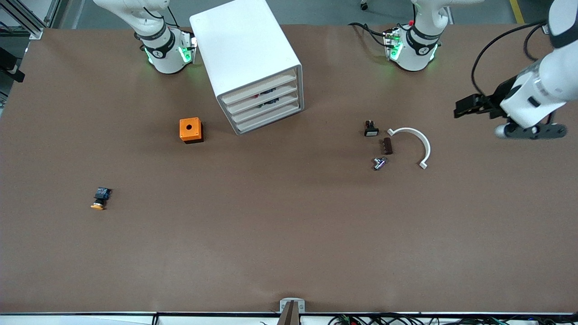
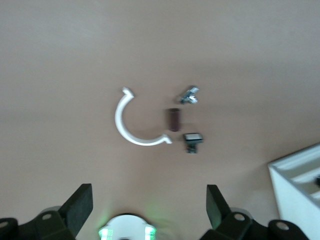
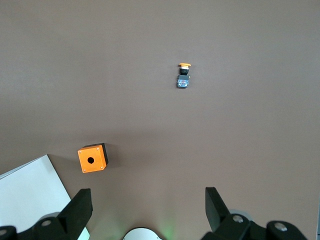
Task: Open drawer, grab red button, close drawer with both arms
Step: 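Move the left gripper from rest toward the white drawer cabinet, then hook the left gripper onto the drawer front of the cabinet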
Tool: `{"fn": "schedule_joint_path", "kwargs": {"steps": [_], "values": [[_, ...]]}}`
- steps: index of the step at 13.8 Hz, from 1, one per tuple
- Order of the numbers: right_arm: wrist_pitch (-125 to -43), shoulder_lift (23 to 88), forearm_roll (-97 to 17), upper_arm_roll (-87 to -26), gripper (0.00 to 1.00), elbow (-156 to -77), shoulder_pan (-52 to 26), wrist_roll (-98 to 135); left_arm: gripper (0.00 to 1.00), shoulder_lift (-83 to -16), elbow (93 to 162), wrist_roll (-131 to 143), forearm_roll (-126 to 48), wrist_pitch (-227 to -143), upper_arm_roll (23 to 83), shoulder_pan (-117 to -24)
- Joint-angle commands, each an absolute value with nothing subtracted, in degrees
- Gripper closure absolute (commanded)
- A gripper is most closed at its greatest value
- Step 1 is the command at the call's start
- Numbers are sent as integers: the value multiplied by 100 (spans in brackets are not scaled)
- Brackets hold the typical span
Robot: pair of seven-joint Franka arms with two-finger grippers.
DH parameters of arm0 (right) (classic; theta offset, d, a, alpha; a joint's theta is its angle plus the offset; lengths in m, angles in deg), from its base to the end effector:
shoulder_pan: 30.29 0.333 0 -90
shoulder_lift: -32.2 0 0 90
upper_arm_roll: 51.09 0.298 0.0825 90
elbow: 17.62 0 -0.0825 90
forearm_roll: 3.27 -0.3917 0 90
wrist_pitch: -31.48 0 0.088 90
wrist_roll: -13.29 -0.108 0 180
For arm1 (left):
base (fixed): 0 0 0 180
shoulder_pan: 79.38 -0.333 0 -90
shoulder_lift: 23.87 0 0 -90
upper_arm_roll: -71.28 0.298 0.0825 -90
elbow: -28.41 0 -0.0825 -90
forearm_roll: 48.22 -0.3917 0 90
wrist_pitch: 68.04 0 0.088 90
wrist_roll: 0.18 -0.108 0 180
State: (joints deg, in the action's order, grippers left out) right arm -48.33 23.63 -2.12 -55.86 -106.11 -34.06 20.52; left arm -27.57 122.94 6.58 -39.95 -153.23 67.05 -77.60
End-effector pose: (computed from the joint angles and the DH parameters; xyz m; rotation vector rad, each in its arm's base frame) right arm 0.4899 -0.0799 0.6813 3.1344 -0.0399 -0.0054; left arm 0.5578 -0.0743 0.5269 2.9964 0.0255 -0.3652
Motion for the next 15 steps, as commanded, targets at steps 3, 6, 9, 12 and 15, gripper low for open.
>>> {"fn": "schedule_joint_path", "kwargs": {"steps": [3, 6, 9, 12, 15], "values": [[-4859, 2245, -230, -5628, 0, -10727, -3354, 2032, 0, -3546, 12113, 1649, -3663, -15618, 6399, -7298], [-4859, 2245, -230, -5628, 0, -10727, -3354, 2032, 0, -3889, 12061, 2835, -3451, -15725, 6390, -6744], [-4850, 2245, -230, -5628, 0, -10727, -3363, 2041, 0, -4258, 11727, 4187, -3337, -15716, 6390, -6226], [-4841, 2253, -230, -5628, 0, -10727, -3363, 2041, 0, -4627, 11446, 5367, -2899, -15716, 6390, -5873], [-4841, 2253, -230, -5628, 0, -10727, -3363, 2041, 0, -4961, 11445, 6369, -2283, -15707, 6390, -5662]]}}
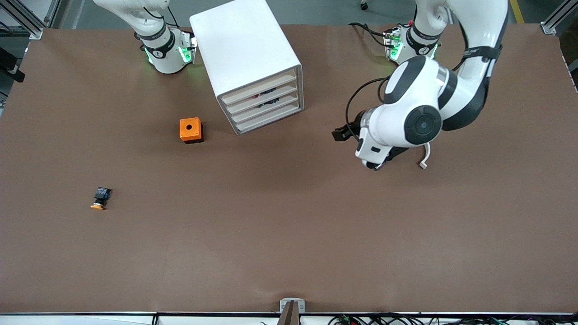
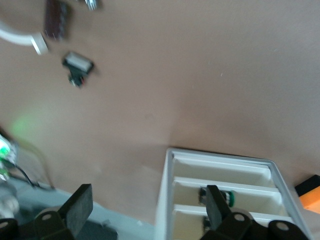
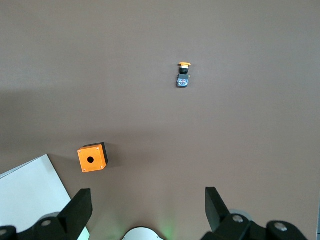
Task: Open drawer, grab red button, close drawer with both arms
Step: 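Hook the left gripper onto the drawer front of the cabinet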
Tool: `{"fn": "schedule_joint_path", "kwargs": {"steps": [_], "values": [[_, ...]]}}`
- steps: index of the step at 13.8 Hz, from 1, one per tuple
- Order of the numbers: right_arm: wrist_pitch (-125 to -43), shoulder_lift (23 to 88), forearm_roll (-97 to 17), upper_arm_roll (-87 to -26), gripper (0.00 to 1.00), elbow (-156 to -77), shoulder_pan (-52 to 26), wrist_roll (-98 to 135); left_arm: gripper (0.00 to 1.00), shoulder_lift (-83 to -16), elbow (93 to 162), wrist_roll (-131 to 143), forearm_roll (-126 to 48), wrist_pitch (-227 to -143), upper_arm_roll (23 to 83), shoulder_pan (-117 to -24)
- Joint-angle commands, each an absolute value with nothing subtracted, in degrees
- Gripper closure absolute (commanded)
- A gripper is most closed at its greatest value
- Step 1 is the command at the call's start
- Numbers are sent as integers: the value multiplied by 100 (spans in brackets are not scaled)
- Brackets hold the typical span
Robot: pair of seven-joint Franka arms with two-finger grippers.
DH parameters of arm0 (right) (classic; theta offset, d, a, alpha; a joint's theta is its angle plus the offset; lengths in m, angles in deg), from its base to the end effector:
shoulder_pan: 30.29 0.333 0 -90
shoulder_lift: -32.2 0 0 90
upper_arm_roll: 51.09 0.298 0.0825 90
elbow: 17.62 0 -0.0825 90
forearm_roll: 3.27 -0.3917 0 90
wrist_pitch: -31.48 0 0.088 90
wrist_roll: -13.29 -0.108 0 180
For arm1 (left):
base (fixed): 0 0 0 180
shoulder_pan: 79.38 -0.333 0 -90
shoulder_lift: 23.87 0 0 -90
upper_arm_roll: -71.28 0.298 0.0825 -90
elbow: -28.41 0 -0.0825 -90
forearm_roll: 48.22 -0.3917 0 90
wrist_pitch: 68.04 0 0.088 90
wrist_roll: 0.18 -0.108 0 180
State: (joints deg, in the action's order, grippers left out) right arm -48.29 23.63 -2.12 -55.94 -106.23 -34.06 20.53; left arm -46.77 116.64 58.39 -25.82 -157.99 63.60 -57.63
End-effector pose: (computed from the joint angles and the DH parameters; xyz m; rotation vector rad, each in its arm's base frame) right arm 0.4898 -0.0807 0.6803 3.1349 -0.0417 -0.0097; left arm 0.5360 -0.3387 0.3904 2.8304 0.8489 -0.8593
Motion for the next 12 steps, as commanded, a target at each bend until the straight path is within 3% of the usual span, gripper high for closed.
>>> {"fn": "schedule_joint_path", "kwargs": {"steps": [1, 7, 12], "values": [[-4841, 2253, -230, -5628, 0, -10727, -3363, 2041, 0, -4997, 11454, 6598, -2221, -15716, 6390, -5583], [-4832, 2253, -230, -5628, 0, -10727, -3363, 2041, 0, -5717, 11436, 8664, -1132, -15602, 6381, -5345], [-4824, 2253, -230, -5654, 0, -10727, -3372, 2041, 0, -6438, 11200, 9885, -701, -15032, 6372, -5266]]}}
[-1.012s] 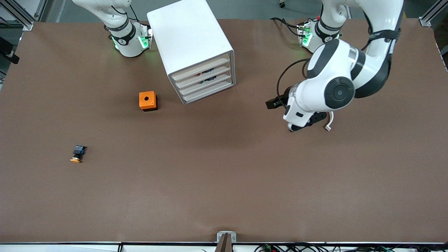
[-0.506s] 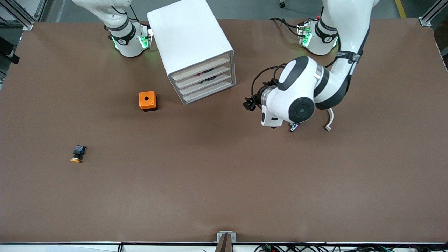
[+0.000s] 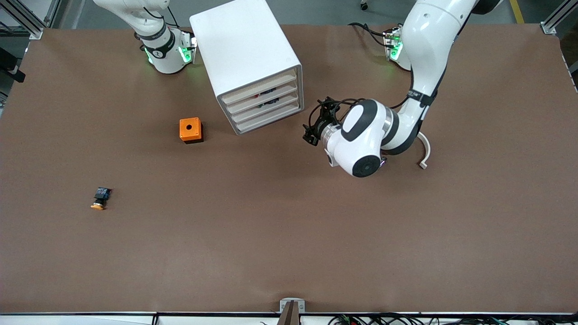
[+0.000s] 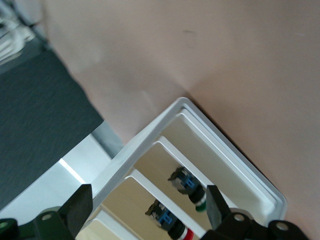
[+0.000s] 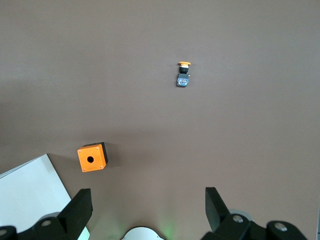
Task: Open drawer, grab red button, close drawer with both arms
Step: 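Hook the left gripper onto the drawer front of the cabinet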
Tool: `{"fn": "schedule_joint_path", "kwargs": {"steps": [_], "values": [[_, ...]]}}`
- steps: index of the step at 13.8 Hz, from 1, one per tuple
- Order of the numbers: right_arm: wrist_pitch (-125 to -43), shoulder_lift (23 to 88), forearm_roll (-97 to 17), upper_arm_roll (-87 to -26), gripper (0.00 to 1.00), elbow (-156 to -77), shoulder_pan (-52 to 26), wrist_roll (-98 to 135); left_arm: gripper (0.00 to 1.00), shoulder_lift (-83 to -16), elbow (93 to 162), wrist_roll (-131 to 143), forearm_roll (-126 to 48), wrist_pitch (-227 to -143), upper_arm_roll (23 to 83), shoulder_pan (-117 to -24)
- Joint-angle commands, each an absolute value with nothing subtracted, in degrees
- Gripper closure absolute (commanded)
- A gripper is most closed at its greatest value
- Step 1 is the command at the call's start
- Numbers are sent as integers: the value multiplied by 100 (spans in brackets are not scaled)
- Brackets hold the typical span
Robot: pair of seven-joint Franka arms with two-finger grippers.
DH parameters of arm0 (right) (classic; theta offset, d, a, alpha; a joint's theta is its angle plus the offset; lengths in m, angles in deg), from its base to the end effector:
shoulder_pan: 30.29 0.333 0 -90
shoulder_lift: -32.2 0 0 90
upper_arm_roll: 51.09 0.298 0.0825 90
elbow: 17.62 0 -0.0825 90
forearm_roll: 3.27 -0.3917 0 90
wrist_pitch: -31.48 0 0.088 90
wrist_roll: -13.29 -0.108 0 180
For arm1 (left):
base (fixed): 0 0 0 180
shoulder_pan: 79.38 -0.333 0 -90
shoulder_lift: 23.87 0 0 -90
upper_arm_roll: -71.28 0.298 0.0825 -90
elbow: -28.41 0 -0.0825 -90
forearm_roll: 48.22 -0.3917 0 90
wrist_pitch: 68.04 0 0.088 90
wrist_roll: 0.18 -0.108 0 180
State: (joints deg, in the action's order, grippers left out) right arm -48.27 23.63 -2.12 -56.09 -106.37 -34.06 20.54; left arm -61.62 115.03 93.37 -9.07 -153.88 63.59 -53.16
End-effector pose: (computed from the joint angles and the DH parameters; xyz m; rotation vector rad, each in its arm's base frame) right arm 0.4897 -0.0821 0.6791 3.1356 -0.0455 -0.0140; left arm 0.4937 -0.4053 0.2559 -2.1001 -1.4945 1.3560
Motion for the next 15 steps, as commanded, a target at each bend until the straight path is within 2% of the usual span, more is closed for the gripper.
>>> {"fn": "schedule_joint_path", "kwargs": {"steps": [1, 6, 15], "values": [[-4824, 2253, -230, -5654, 0, -10727, -3372, 2041, 0, -6447, 11199, 10070, -604, -14909, 6372, -5257], [-4824, 2253, -230, -5663, 0, -10727, -3372, 2041, 0, -6701, 11199, 11019, -199, -14363, 6372, -5178], [-4824, 2253, -230, -5663, 0, -10727, -3372, 2041, 0, -7247, 11059, 12155, 486, -14362, 6372, -5108]]}}
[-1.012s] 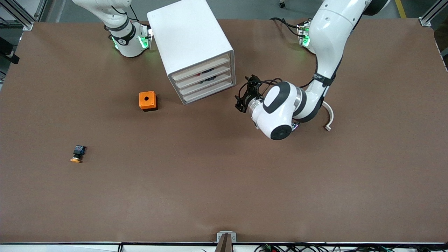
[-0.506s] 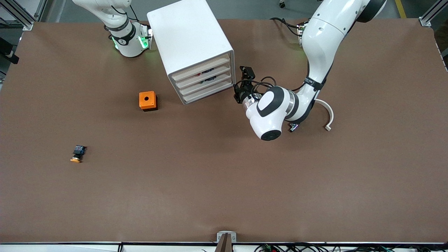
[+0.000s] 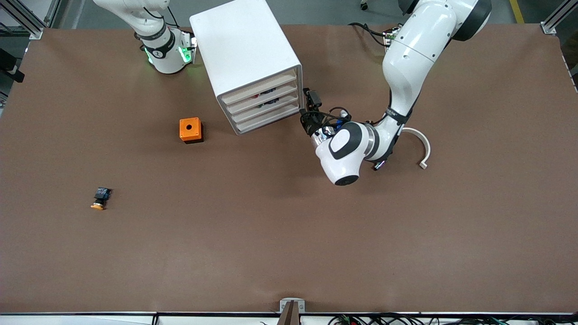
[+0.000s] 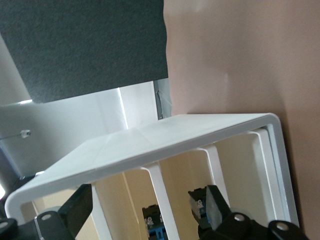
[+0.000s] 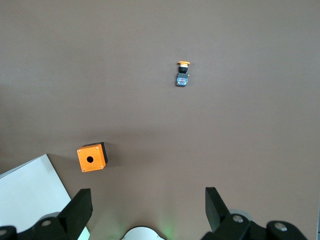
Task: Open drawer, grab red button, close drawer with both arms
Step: 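Pull the drawer open with the left gripper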
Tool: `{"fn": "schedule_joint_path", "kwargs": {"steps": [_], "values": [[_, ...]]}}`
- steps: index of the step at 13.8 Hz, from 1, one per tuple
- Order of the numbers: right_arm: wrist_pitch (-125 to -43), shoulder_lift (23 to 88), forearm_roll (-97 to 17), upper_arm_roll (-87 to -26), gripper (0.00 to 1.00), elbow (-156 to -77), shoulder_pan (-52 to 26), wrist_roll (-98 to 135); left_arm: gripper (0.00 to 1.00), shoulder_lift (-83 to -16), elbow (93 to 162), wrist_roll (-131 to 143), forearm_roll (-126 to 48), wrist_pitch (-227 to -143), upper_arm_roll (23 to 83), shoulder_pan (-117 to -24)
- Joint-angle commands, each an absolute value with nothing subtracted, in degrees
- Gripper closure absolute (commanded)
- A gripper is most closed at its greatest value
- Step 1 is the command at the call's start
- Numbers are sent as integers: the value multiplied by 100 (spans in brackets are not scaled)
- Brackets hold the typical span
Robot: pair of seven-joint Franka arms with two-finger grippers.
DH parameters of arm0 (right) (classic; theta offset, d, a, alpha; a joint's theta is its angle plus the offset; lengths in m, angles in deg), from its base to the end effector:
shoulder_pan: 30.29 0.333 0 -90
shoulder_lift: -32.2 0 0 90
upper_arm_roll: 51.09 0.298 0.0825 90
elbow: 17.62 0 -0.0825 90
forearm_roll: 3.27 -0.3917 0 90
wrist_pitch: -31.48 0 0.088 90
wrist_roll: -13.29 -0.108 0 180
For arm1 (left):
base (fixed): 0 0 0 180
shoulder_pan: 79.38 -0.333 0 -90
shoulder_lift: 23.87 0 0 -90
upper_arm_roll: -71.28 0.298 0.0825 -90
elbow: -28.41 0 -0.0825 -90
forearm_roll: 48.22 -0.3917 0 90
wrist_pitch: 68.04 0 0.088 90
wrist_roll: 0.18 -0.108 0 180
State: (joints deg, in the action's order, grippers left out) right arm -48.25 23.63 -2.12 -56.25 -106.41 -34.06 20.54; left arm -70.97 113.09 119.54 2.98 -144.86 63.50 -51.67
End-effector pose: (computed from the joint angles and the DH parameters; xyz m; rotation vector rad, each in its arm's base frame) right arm 0.4894 -0.0836 0.6787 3.1361 -0.0498 -0.0156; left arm 0.4548 -0.4296 0.1900 -1.3497 -1.5847 1.4446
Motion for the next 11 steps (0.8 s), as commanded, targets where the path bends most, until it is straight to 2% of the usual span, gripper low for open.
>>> {"fn": "schedule_joint_path", "kwargs": {"steps": [1, 2, 4, 7, 11], "values": [[-4824, 2253, -230, -5663, 0, -10727, -3372, 2041, 0, -7273, 11015, 12181, 539, -14362, 6372, -5073], [-4815, 2253, -230, -5654, 0, -10727, -3372, 2041, 1, -7317, 10962, 12242, 548, -14362, 6372, -5003], [-4806, 2253, -230, -5663, 0, -10727, -3372, 2041, 27, -7414, 10892, 12252, 548, -14362, 6372, -4941], [-4806, 2253, -230, -5654, 0, -10727, -3372, 2041, 50, -7441, 10892, 12252, 609, -14380, 6372, -4862], [-4806, 2253, -230, -5654, 0, -10727, -3372, 2041, 51, -7476, 10900, 12278, 627, -14371, 6372, -4739]]}}
